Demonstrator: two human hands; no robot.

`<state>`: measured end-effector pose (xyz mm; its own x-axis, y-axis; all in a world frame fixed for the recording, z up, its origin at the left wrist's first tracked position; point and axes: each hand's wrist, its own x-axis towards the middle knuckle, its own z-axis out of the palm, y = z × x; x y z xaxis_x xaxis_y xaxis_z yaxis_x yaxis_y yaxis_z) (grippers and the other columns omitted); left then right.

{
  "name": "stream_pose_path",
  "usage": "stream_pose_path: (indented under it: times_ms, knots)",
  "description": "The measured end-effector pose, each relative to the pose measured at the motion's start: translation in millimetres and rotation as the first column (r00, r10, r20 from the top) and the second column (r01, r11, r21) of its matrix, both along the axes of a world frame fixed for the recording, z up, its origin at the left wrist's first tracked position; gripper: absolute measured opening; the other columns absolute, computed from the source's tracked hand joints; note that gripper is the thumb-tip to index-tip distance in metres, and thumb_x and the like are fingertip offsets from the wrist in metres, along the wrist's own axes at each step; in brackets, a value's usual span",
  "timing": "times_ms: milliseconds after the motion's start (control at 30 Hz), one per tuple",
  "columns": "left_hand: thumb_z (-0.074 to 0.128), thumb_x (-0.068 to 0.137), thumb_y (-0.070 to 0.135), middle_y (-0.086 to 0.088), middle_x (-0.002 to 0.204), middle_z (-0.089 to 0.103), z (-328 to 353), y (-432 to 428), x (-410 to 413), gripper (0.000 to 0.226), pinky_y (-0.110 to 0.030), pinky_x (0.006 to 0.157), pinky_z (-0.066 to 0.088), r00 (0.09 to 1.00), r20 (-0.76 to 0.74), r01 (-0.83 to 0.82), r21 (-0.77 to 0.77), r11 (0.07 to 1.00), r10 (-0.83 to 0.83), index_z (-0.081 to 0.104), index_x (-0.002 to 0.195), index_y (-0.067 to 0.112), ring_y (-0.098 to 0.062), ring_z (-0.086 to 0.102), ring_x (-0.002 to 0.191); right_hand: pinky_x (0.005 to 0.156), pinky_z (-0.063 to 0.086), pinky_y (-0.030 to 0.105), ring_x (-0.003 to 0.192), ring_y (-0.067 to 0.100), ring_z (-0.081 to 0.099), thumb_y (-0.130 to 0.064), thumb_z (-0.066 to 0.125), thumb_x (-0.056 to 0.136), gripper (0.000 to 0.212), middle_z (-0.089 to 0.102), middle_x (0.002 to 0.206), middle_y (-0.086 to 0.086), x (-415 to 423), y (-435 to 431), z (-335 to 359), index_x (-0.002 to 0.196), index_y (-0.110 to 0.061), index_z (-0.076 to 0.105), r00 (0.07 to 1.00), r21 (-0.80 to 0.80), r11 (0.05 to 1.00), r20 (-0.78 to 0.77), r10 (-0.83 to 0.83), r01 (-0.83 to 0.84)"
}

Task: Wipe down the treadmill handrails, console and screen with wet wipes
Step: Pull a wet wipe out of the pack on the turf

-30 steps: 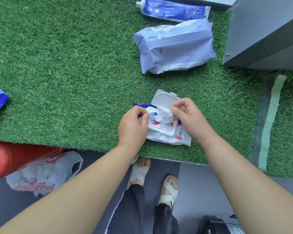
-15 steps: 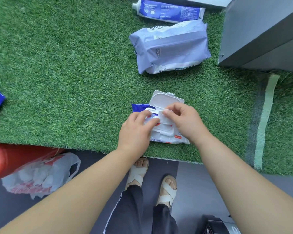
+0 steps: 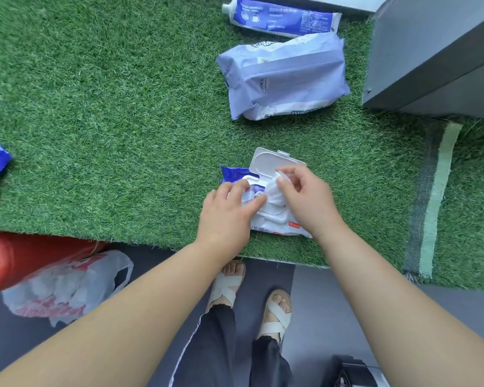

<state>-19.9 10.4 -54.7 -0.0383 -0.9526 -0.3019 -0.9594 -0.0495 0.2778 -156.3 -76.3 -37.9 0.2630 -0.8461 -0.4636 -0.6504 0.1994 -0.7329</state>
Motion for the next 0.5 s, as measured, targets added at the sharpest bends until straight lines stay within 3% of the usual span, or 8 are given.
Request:
stream_pose_path:
  times_ms: [67, 133, 167, 233, 267, 333, 400, 500]
  knots:
    - [0.078, 0.05, 0.015, -0.011, 0.106, 0.063, -2.9, -0.5, -1.6, 0.049, -0.034, 0.065, 0.047, 0.999, 0.048, -0.008, 0.025, 1.0, 0.006, 0.07, 0.098, 0.023, -0.032, 0.06, 0.083, 0.058, 0.03, 0.017, 0.07, 0.013, 0.043, -0.029, 0.065, 0.088, 0.007, 0.042, 0.069, -0.013, 1.6, -1.9, 2.2, 0.086, -0.031, 0.058, 0.946, -0.08, 0.958, -0.198, 0.255, -0.275]
    - [0.076, 0.052, 0.019, -0.01, 0.105, 0.062, -3.9, -1.1, -3.6, 0.044, -0.031, 0.063, 0.045, 0.997, 0.081, -0.004, 0.02, 1.0, 0.002, 0.07, 0.095, 0.023, -0.03, 0.059, 0.081, 0.057, 0.026, 0.025, 0.072, 0.017, 0.042, -0.028, 0.064, 0.089, 0.015, 0.038, 0.068, -0.01, 2.2, -1.9, 0.4, 0.076, -0.023, 0.057, 0.89, -0.106, 0.914, -0.296, 0.347, -0.391]
    - [0.075, 0.055, 0.021, -0.01, 0.109, 0.061, -1.1, -1.1, -5.1, 0.043, -0.031, 0.063, 0.045, 0.995, 0.095, -0.009, 0.021, 1.0, 0.006, 0.069, 0.097, 0.023, -0.03, 0.058, 0.084, 0.056, 0.027, 0.026, 0.072, 0.017, 0.042, -0.024, 0.062, 0.09, 0.017, 0.04, 0.069, -0.007, 1.7, -1.5, -1.3, 0.076, -0.017, 0.056, 0.925, -0.092, 0.942, -0.242, 0.295, -0.324]
    - [0.064, 0.072, 0.024, -0.01, 0.128, 0.051, 3.8, -3.1, -6.7, 0.041, -0.034, 0.075, 0.044, 0.995, 0.089, -0.06, 0.049, 0.997, 0.056, 0.062, 0.114, 0.024, -0.031, 0.051, 0.103, 0.058, 0.036, 0.02, 0.071, 0.014, 0.046, -0.016, 0.055, 0.094, 0.016, 0.051, 0.074, 0.0, 0.0, -1.7, 2.8, 0.078, -0.012, 0.054, 0.996, 0.098, 0.995, 0.075, -0.037, 0.03]
    - [0.057, 0.08, 0.024, -0.009, 0.135, 0.044, 2.4, -3.0, -6.1, 0.041, -0.035, 0.083, 0.042, 0.993, 0.089, -0.084, 0.051, 0.995, 0.079, 0.056, 0.122, 0.025, -0.032, 0.045, 0.111, 0.065, 0.042, 0.021, 0.073, 0.013, 0.05, -0.013, 0.052, 0.096, 0.014, 0.055, 0.078, 0.002, -0.8, -0.7, 5.2, 0.082, -0.014, 0.055, 0.943, 0.245, 0.95, 0.222, -0.249, 0.194]
    - [0.052, 0.08, 0.019, -0.011, 0.131, 0.047, 6.8, -3.8, -5.4, 0.04, -0.038, 0.082, 0.045, 0.992, 0.024, -0.122, 0.02, 0.992, 0.121, 0.059, 0.119, 0.023, -0.034, 0.047, 0.109, 0.077, 0.045, 0.03, 0.081, 0.015, 0.054, -0.009, 0.05, 0.096, 0.014, 0.058, 0.084, 0.001, -4.4, 2.9, 6.3, 0.086, -0.018, 0.055, 0.83, 0.376, 0.853, 0.287, -0.478, 0.361]
    - [0.057, 0.067, 0.015, -0.013, 0.114, 0.059, 6.9, -3.4, -4.5, 0.039, -0.04, 0.069, 0.05, 0.986, -0.07, -0.151, -0.018, 0.988, 0.149, 0.067, 0.105, 0.019, -0.037, 0.057, 0.093, 0.079, 0.042, 0.023, 0.089, 0.014, 0.052, -0.004, 0.051, 0.092, 0.016, 0.056, 0.089, -0.006, -7.8, 4.8, 5.6, 0.093, -0.02, 0.052, 0.9, 0.228, 0.905, 0.175, -0.4, 0.358]
    - [0.057, 0.062, 0.015, -0.012, 0.106, 0.063, 0.5, 1.3, -3.5, 0.045, -0.04, 0.064, 0.051, 0.985, -0.111, -0.137, -0.074, 0.988, 0.129, 0.067, 0.105, 0.022, -0.036, 0.06, 0.087, 0.075, 0.038, 0.018, 0.095, 0.013, 0.053, 0.003, 0.049, 0.083, 0.033, 0.057, 0.101, -0.007, -10.9, 8.4, 7.9, 0.106, -0.02, 0.053, 0.998, -0.073, 0.996, -0.045, -0.051, 0.047]
